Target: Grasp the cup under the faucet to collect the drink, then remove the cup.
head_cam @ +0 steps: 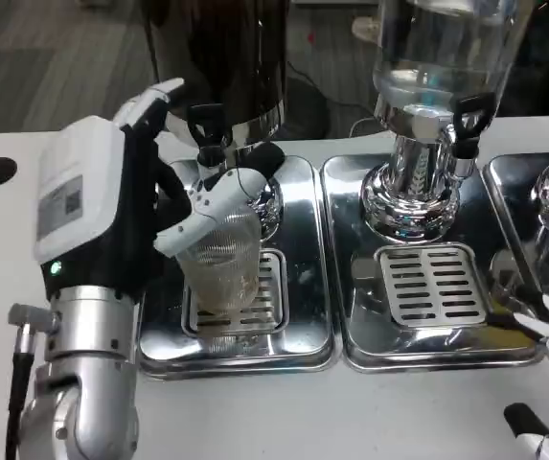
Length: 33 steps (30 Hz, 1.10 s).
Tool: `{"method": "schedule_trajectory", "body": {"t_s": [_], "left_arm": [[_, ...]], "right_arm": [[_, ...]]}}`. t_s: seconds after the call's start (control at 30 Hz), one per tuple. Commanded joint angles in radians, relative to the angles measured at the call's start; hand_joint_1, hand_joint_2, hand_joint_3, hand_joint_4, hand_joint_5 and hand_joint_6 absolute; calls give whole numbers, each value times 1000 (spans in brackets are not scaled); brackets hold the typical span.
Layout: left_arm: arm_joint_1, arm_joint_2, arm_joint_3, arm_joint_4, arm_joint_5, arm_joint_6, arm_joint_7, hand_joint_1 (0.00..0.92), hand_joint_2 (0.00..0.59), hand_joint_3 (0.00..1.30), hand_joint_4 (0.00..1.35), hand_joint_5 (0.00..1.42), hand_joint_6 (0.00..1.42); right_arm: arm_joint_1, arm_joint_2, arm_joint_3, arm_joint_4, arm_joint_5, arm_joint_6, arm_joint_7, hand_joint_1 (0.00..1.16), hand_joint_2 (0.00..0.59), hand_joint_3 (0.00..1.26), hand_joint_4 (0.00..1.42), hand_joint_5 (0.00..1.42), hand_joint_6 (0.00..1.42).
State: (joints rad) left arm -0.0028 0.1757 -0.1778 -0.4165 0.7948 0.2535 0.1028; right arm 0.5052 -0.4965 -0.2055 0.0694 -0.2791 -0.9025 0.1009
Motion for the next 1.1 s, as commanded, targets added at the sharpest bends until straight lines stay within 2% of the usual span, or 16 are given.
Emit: {"method": "schedule_trajectory", "body": {"t_s": [0.03, 0.4, 1.1], "left_arm": [[-10, -6, -10, 11, 9, -2, -3, 0, 24, 368, 322, 846, 933], [13, -3, -20, -9, 18, -21, 16, 0, 36, 503, 476, 920, 994], [101, -1, -31, -41, 5, -54, 15, 0, 37, 526, 494, 920, 965]], "right_arm": [[-19, -22, -35, -24, -8, -15, -9, 493, 379, 197, 22, 13, 0], [-23, -20, -27, -13, 22, -10, 2, 490, 378, 199, 22, 4, 0], [-11, -17, -14, -41, 44, 9, 15, 489, 377, 199, 22, 3, 0]]}}
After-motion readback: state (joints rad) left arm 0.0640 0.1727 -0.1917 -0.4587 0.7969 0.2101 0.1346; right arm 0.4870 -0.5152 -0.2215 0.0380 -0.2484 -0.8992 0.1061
